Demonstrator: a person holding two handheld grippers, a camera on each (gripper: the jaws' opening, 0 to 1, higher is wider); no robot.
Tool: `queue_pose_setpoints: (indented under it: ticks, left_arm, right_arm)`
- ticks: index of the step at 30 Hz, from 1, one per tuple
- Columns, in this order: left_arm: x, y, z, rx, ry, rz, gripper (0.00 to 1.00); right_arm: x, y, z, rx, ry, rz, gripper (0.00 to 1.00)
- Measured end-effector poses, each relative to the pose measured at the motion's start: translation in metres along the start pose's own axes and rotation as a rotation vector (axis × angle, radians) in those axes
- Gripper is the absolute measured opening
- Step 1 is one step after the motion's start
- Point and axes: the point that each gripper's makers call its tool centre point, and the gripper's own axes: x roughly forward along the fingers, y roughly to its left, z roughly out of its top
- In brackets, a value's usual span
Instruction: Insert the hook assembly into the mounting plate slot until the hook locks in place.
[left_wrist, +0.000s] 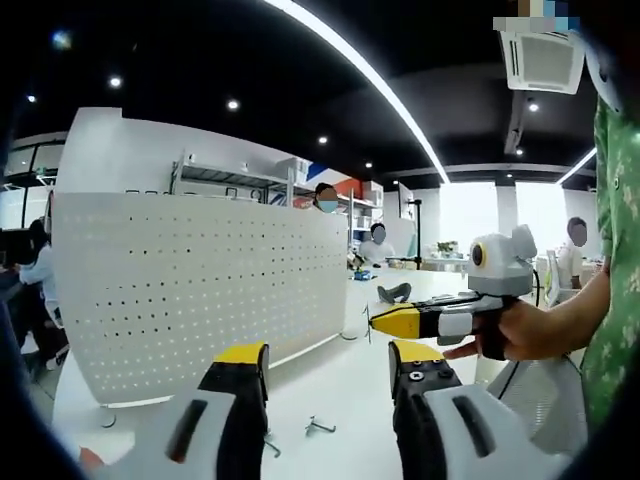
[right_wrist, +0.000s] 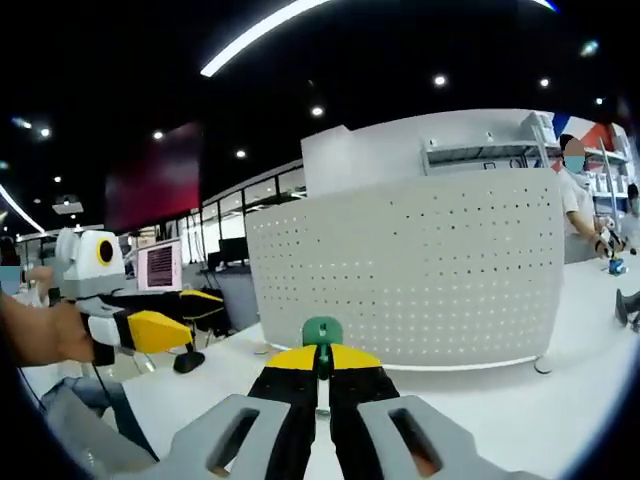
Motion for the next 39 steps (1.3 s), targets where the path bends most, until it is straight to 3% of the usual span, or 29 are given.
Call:
queue_pose_setpoints:
  ticks: [5, 10, 18, 22, 26, 32, 39]
  left_arm:
    - [-0.001, -0.005, 0.001, 0.003, 0.0, -0.005, 0.49]
    - [-0.003, -0.008, 0.002, 0.007, 0.0, -0.009, 0.48]
    - [-0.009, -0.005, 0.005, 0.022, -0.003, -0.01, 0.47]
    - [-0.017, -0.003, 0.009, 0.041, -0.006, -0.011, 0.47]
    - [-0.032, 0.005, 0.011, 0.086, 0.023, 0.007, 0.46]
    - [-0.049, 0.018, 0.022, 0.089, 0.004, 0.058, 0.45]
    - [-0.045, 0.01, 0.024, 0.066, -0.027, 0.058, 0.44]
  right_arm:
    - [-0.007, -0.018, -0.003, -0.017, -0.01, -0.073, 0.01]
    - [-0.013, -0.029, 0.006, -0.048, -0.056, -0.114, 0.01]
    - [-0.023, -0.024, 0.009, -0.121, -0.079, -0.126, 0.01]
    - [-0.027, -0.027, 0.008, -0.116, -0.082, -0.134, 0.01]
    - [-0.029, -0.028, 0.009, -0.119, -0.088, -0.141, 0.01]
    - [-0.03, -0.028, 0.01, -0.122, -0.095, -0.144, 0.01]
    - [-0.03, -0.029, 0.012, -0.129, -0.1, -0.145, 0.01]
